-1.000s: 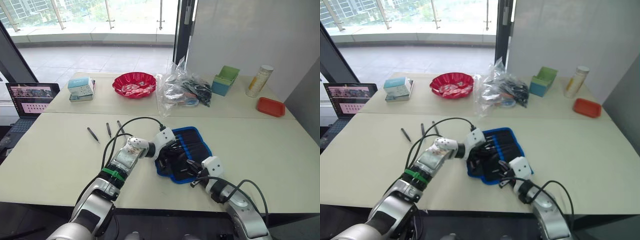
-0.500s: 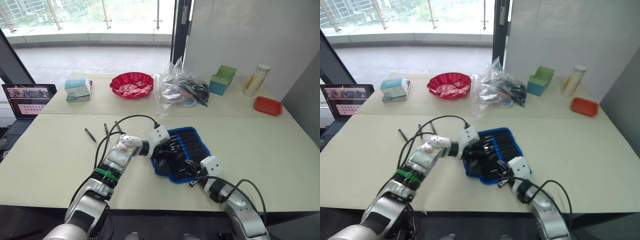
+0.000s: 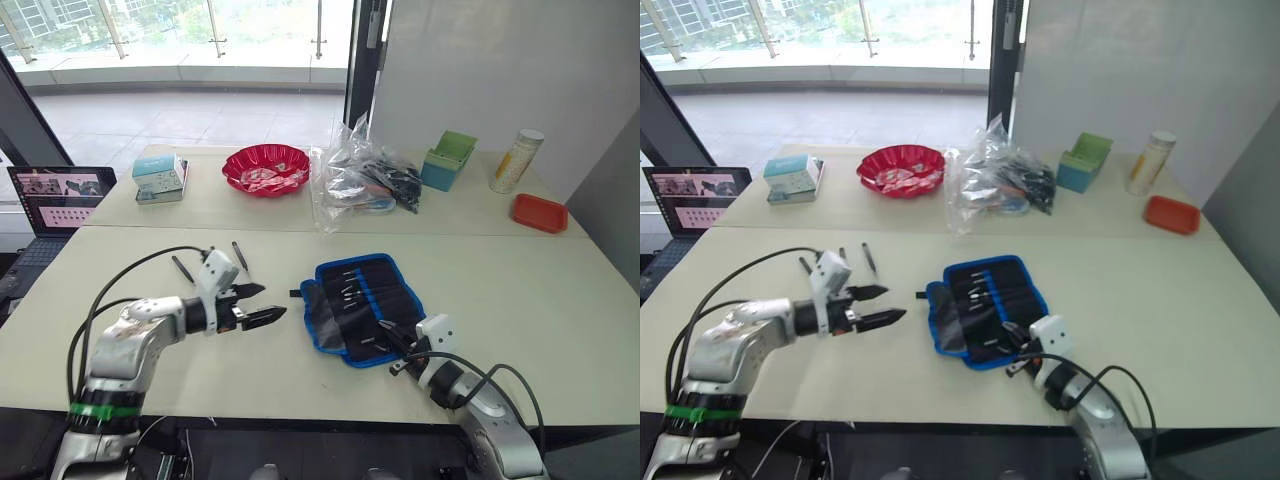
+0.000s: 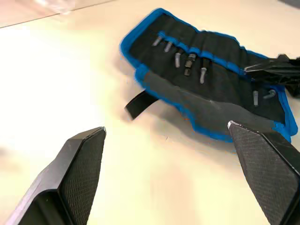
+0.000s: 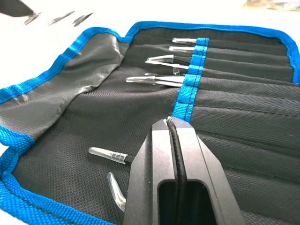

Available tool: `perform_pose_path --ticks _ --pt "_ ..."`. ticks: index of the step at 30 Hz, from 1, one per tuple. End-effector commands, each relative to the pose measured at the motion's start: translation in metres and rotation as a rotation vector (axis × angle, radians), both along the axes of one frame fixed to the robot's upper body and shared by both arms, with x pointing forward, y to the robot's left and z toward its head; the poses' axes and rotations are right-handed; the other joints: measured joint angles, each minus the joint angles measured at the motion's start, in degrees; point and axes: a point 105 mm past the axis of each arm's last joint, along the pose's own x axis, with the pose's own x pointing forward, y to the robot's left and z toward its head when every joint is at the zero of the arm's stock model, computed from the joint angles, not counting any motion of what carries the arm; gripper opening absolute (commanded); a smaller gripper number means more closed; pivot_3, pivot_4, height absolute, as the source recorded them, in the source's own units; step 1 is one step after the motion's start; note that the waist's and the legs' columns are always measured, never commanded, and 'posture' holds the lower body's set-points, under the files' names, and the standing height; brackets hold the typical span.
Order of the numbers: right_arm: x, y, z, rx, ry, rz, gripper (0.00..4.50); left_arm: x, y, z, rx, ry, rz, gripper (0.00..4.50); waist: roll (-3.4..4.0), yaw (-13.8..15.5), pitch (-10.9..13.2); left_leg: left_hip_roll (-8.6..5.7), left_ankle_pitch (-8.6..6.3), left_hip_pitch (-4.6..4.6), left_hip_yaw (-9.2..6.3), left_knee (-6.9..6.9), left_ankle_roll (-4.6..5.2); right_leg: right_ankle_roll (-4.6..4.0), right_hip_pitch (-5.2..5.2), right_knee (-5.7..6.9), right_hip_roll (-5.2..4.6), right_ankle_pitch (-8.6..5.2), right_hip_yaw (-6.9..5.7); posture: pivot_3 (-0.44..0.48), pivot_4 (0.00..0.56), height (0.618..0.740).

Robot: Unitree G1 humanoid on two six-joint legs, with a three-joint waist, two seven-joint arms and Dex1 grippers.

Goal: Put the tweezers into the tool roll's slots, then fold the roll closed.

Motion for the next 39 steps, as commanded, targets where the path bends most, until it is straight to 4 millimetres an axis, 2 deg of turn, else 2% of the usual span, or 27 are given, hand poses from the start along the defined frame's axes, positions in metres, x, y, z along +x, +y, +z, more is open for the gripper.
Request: perform_pose_path --ticks 1,4,9,12,15,19,24,30,34,37,39 --pt "0.000 -0.008 -0.011 0.013 0.055 -0.022 0.00 -0.015 0.052 0.011 -0.039 -0.112 0.255 4.42 0.00 0.0 0.0 0.03 0.00 0.03 0.00 -0.04 0.00 0.00 0.01 -0.02 0.02 0.00 -0.01 0.000 0.150 0.740" --pt "0.001 -0.007 -0.013 0.017 0.067 -0.008 0.00 -0.038 0.068 -0.010 -0.015 -0.108 0.356 4.42 -0.01 0.4 0.0 0.11 -0.01 0.13 0.06 -0.07 0.01 0.00 0.09 -0.08 -0.06 0.00 0.03 0.000 0.150 0.740" --pt "0.003 -0.004 -0.014 0.009 0.074 0.018 0.00 -0.072 0.110 -0.023 -0.039 -0.200 0.726 4.42 -0.27 0.8 -0.1 0.20 -0.05 0.25 0.18 -0.12 0.05 -0.01 0.30 -0.44 -0.09 0.00 0.07 0.000 0.150 0.740" --pt "0.004 -0.005 -0.015 0.008 0.077 0.020 0.00 -0.092 0.123 -0.034 -0.042 -0.201 0.879 4.42 -0.29 0.8 -0.1 0.33 -0.06 0.30 0.30 -0.22 0.04 -0.02 0.35 -0.61 -0.04 0.01 0.08 0.000 0.150 0.740" --pt "0.004 -0.005 -0.016 0.008 0.079 0.025 0.00 -0.100 0.124 -0.040 -0.043 -0.192 0.914 4.42 -0.36 0.8 -0.2 0.34 -0.06 0.34 0.38 -0.36 0.04 -0.02 0.42 -0.76 -0.07 0.01 0.13 0.000 0.150 0.740" --pt "0.006 -0.002 -0.015 0.004 0.081 0.041 0.00 -0.102 0.109 -0.048 -0.035 -0.162 0.848 4.42 -0.35 0.7 -0.2 0.36 -0.06 0.61 0.41 -0.53 0.03 -0.04 0.72 -0.97 -0.08 0.02 0.14 0.000 0.150 0.740" --pt "0.008 -0.001 -0.014 0.004 0.078 0.040 0.00 -0.090 0.109 -0.040 -0.044 -0.187 0.852 4.42 -0.35 0.6 -0.2 0.42 -0.07 0.81 0.40 -0.63 0.03 -0.05 0.91 -1.09 -0.03 0.02 0.12 0.000 0.150 0.740" --pt "0.008 0.000 -0.014 0.005 0.078 0.031 0.00 -0.049 0.107 -0.017 -0.128 -0.204 0.935 4.42 -0.37 0.7 -0.2 0.39 -0.06 0.81 0.39 -0.63 0.03 -0.05 0.91 -1.05 -0.04 0.02 0.11 0.000 0.150 0.740" --pt "0.010 0.005 -0.011 0.010 0.071 0.036 0.00 -0.015 0.106 -0.007 -0.195 -0.182 1.011 4.42 -0.38 0.7 -0.2 0.38 -0.06 0.81 0.38 -0.63 0.02 -0.05 0.88 -1.01 -0.01 0.02 0.09 0.000 0.150 0.740" --pt "0.011 0.008 -0.010 0.017 0.068 0.038 0.00 0.002 0.100 -0.007 -0.290 -0.128 1.072 4.42 -0.40 0.2 -0.2 0.37 -0.06 0.82 0.40 -0.63 0.02 -0.05 0.87 -1.00 -0.01 0.03 0.10 0.000 0.150 0.740" --pt "0.011 0.009 -0.009 0.018 0.067 0.037 0.00 0.008 0.098 -0.011 -0.287 -0.081 1.118 4.42 -0.42 0.0 -0.2 0.35 -0.06 0.82 0.38 -0.63 0.02 -0.05 0.86 -0.96 -0.03 0.03 0.08 0.000 0.150 0.740"
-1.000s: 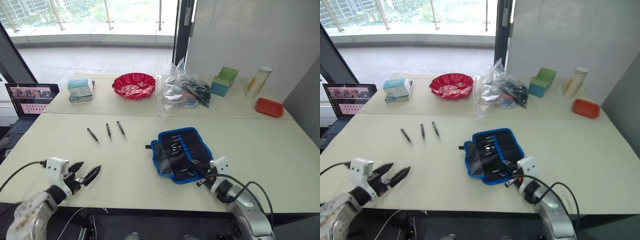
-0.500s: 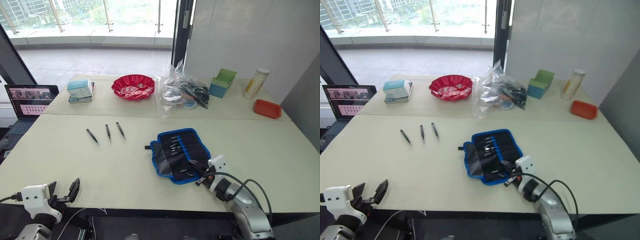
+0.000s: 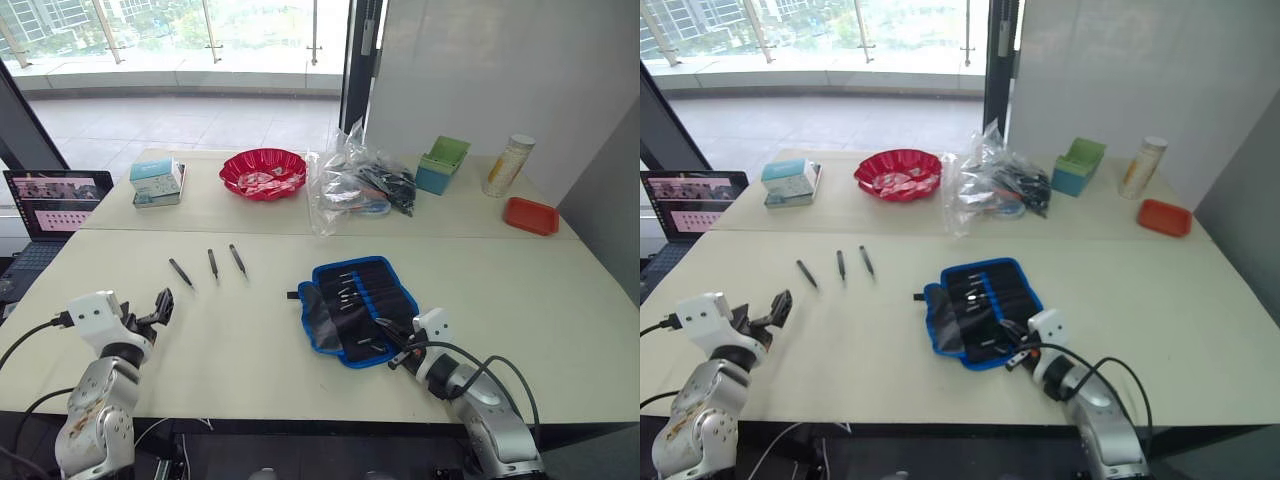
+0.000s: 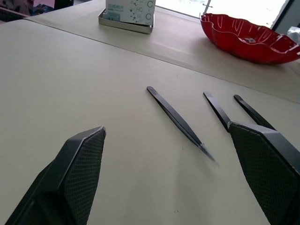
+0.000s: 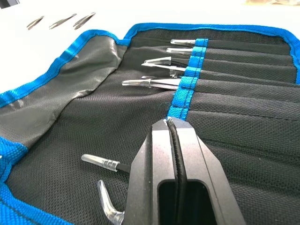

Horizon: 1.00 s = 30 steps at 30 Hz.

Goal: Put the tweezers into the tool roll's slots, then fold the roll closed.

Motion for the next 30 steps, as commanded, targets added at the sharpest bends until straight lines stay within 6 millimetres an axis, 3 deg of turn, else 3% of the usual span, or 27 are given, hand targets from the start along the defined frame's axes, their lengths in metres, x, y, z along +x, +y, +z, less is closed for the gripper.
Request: perform_pose_path --ticks 1,5,7,19,29,30 --pt "0.000 0.004 -0.006 -0.001 0.029 0.002 0.00 0.007 0.002 -0.007 -0.025 0.082 0.086 4.42 0.00 -0.2 0.0 0.01 0.00 -0.01 0.00 0.00 0.00 0.00 -0.01 -0.02 0.03 0.00 0.00 0.000 0.150 0.740" --pt "0.000 0.005 -0.006 0.000 0.027 0.000 0.00 0.017 -0.001 -0.006 -0.031 0.136 0.121 4.42 -0.01 -0.2 0.0 -0.03 0.00 -0.01 -0.01 0.00 0.00 0.00 -0.03 0.00 0.08 0.00 -0.01 0.000 0.150 0.740" --pt "0.001 0.007 -0.005 0.005 0.025 -0.001 0.00 0.026 -0.001 -0.005 -0.024 0.174 0.163 3.88 -0.01 -0.1 0.0 -0.03 0.01 -0.01 -0.01 0.00 -0.01 0.00 -0.03 -0.01 0.04 0.00 -0.01 0.000 0.150 0.740" --pt "0.001 0.012 -0.001 0.019 0.014 0.004 0.00 0.058 -0.015 0.003 0.110 0.243 0.253 3.88 -0.02 -0.1 0.0 -0.20 0.04 -0.13 -0.04 0.00 -0.06 0.00 -0.13 0.00 0.01 0.00 -0.02 0.000 0.150 0.740" --pt "0.001 0.011 0.000 0.011 0.004 -0.002 0.00 0.075 -0.031 -0.015 0.130 0.379 0.266 3.88 -0.03 0.0 0.0 -0.26 0.05 -0.22 -0.05 0.00 -0.08 0.00 -0.22 0.03 -0.03 0.00 -0.02 0.000 0.150 0.740" --pt "0.001 0.011 0.001 0.012 0.003 -0.003 0.00 0.076 -0.033 -0.017 0.145 0.396 0.262 3.36 -0.03 0.0 0.0 -0.26 0.05 -0.22 -0.05 0.00 -0.08 0.00 -0.22 0.04 -0.03 0.00 -0.02 0.000 0.150 0.740"
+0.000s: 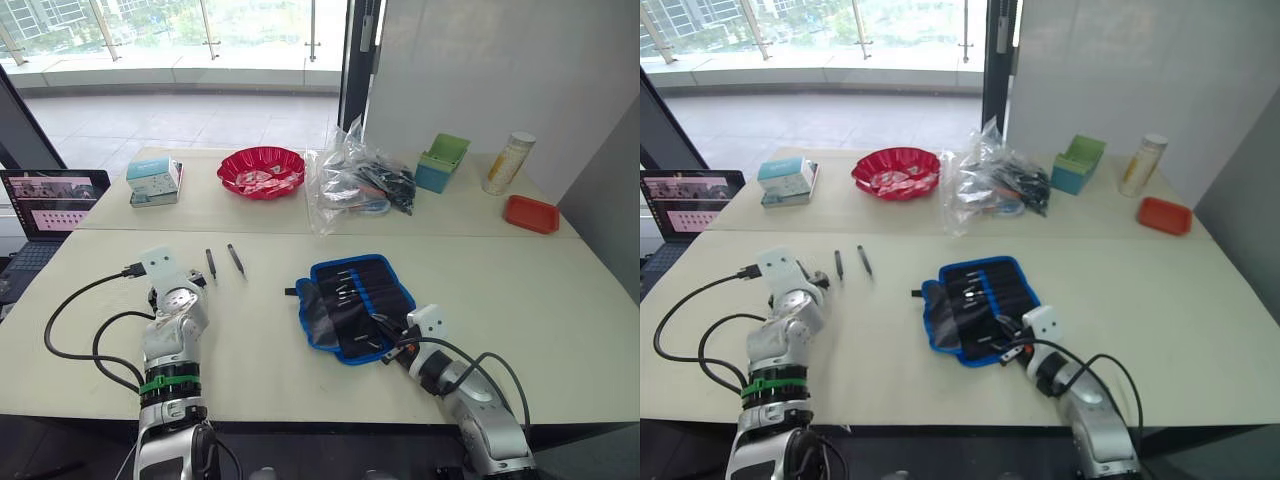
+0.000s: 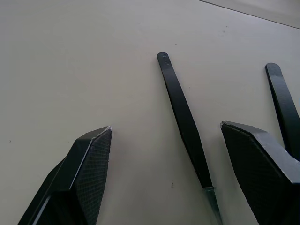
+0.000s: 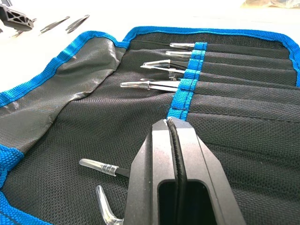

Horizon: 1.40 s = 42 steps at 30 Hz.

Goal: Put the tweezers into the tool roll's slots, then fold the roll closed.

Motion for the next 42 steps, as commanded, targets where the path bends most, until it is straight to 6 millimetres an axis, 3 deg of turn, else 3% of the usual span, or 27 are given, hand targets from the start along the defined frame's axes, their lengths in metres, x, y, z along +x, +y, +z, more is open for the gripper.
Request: perform_pose_path --ticks 1,10,16,20,23,27,32,38,42 --pt "-0.002 0.004 -0.002 0.004 0.012 0.008 0.00 0.004 -0.007 -0.003 0.046 0.058 -0.010 3.12 0.00 0.1 0.0 0.00 0.00 0.01 0.00 0.00 0.00 0.00 0.00 0.01 0.00 0.00 0.00 0.000 0.150 0.740" --pt "-0.002 0.007 -0.001 0.006 0.007 0.012 0.00 0.005 -0.007 -0.013 0.072 0.127 -0.019 0.12 0.02 -0.1 0.0 -0.04 0.01 0.04 0.00 0.00 -0.02 0.00 -0.01 0.06 -0.03 0.00 0.01 0.000 0.150 0.740" --pt "-0.003 0.007 -0.002 0.006 0.007 0.009 0.00 0.002 0.016 0.012 0.134 0.022 0.029 0.01 0.02 -0.4 0.0 0.00 0.01 0.04 0.01 -0.01 -0.02 0.00 -0.06 0.09 -0.01 0.00 0.02 0.000 0.150 0.740" --pt "-0.002 0.005 -0.002 0.005 0.008 0.001 0.00 0.011 0.009 0.048 0.223 -0.126 -0.099 0.01 -0.01 -0.3 0.0 -0.01 0.14 -0.35 0.03 0.00 -0.23 0.00 -0.61 0.45 0.00 0.00 0.03 0.000 0.150 0.740" --pt "-0.003 0.004 -0.003 0.003 0.009 -0.006 0.00 0.020 -0.021 0.071 0.214 -0.242 -0.340 0.01 -0.01 0.1 0.0 -0.07 0.17 -0.41 0.01 0.04 -0.28 0.00 -0.65 0.74 -0.05 0.01 0.02 0.000 0.150 0.740" --pt "-0.004 0.005 -0.005 0.003 0.013 -0.013 0.00 0.015 -0.091 0.104 0.296 -0.398 -0.823 0.01 -0.01 0.3 0.0 -0.13 0.18 -0.41 0.01 0.04 -0.29 0.00 -0.63 0.63 -0.08 0.01 0.02 0.000 0.150 0.740" --pt "-0.006 0.004 -0.006 0.002 0.015 -0.034 0.00 -0.006 -0.169 0.109 0.308 -0.315 -1.394 0.01 0.01 0.1 0.0 -0.11 0.16 -0.40 0.00 0.03 -0.26 0.00 -0.63 0.57 -0.02 0.00 0.02 0.000 0.150 0.740" --pt "-0.006 0.001 -0.008 -0.001 0.014 -0.070 0.00 -0.040 -0.201 0.077 0.477 -0.035 -1.831 0.01 0.18 -0.4 0.1 -0.10 0.12 -0.37 0.01 0.00 -0.17 0.00 -0.59 0.62 0.05 0.00 0.02 0.000 0.150 0.740" --pt "-0.007 0.001 -0.008 -0.007 0.011 -0.077 0.00 -0.045 -0.203 0.060 0.519 0.061 -1.907 0.01 0.19 -0.2 0.1 -0.11 0.14 -0.40 0.00 0.03 -0.17 0.00 -0.58 0.55 0.06 0.00 0.02 0.000 0.150 0.740"
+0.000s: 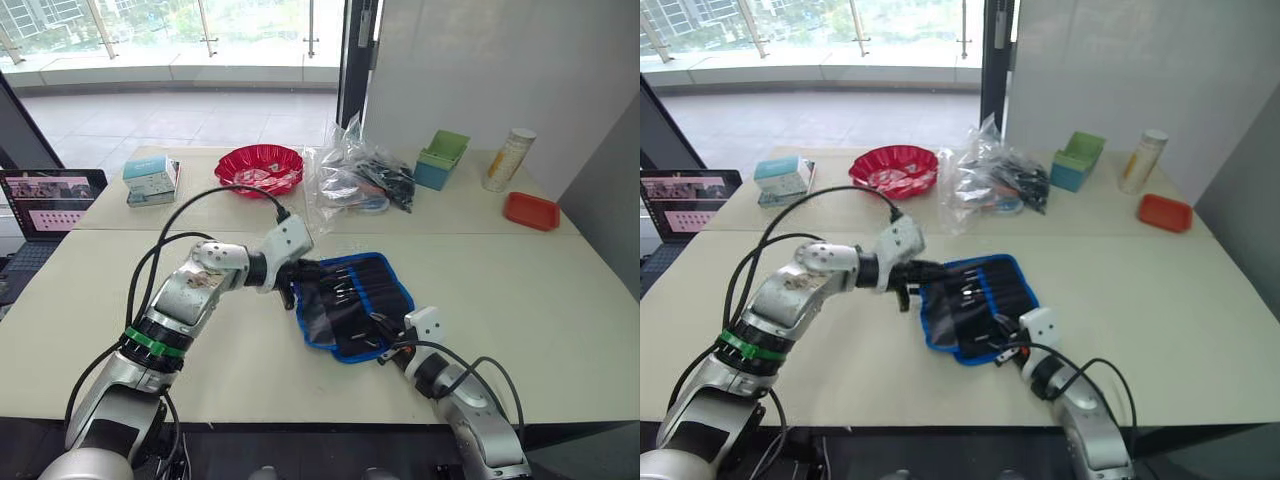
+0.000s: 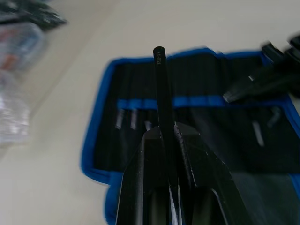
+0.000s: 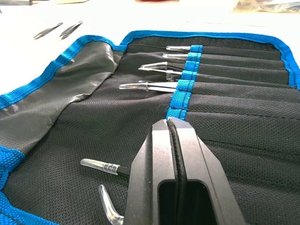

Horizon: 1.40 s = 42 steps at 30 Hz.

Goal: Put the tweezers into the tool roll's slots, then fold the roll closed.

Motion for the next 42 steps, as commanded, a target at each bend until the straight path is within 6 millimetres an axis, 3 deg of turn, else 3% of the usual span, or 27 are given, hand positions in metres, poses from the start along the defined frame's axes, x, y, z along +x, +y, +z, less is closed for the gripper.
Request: perform_pose_path --ticks 1,10,19,24,42 --pt "-0.005 -0.001 -0.010 -0.012 0.032 -0.014 0.00 -0.002 -0.005 -0.003 0.059 -0.015 -0.051 0.01 0.00 0.1 0.0 0.00 0.00 -0.01 0.00 0.02 0.00 0.00 0.00 -0.05 0.00 0.00 0.00 0.000 0.150 0.740" --pt "-0.011 -0.003 -0.012 -0.018 0.034 -0.037 0.00 0.008 -0.007 -0.024 0.145 0.025 -0.032 0.01 0.01 0.3 0.0 -0.01 -0.02 -0.04 -0.02 0.05 0.04 0.00 0.03 -0.23 0.00 0.00 0.00 0.000 0.150 0.740" --pt "-0.011 -0.003 -0.011 -0.018 0.029 -0.042 0.00 0.007 -0.024 -0.031 0.122 0.113 -0.037 0.01 0.00 0.4 0.0 -0.03 -0.02 -0.06 -0.02 0.10 0.05 0.00 0.04 -0.23 -0.01 0.00 -0.01 0.000 0.150 0.740" --pt "-0.011 -0.004 -0.012 -0.022 0.030 -0.043 0.00 0.017 -0.032 -0.029 0.082 0.100 0.011 0.01 0.00 0.7 0.0 -0.05 -0.03 -0.06 -0.04 0.14 0.06 0.00 0.06 -0.21 -0.02 0.00 -0.01 0.000 0.150 0.740" --pt "-0.013 -0.004 -0.017 -0.039 0.058 -0.033 0.00 0.028 -0.103 -0.042 0.006 0.035 -0.090 0.01 -0.01 1.3 0.0 -0.06 -0.13 -0.22 0.02 0.54 0.24 0.00 0.06 -0.15 -0.01 0.00 -0.04 0.000 0.150 0.740"
